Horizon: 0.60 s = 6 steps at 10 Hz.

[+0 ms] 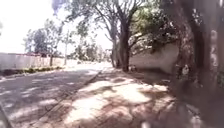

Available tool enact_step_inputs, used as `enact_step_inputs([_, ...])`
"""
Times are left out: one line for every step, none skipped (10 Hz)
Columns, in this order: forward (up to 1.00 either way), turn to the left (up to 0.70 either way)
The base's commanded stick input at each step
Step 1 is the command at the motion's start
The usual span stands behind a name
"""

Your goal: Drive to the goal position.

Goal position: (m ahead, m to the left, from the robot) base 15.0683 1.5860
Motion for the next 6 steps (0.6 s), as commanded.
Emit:
enact_step_inputs([0.70, 0.00])
enact_step_inputs([0.70, 0.00])
enact_step_inputs([0.70, 0.00])
enact_step_inputs([0.70, 0.00])
enact_step_inputs([0.70, 0.00])
enact_step_inputs([0.70, 0.00])
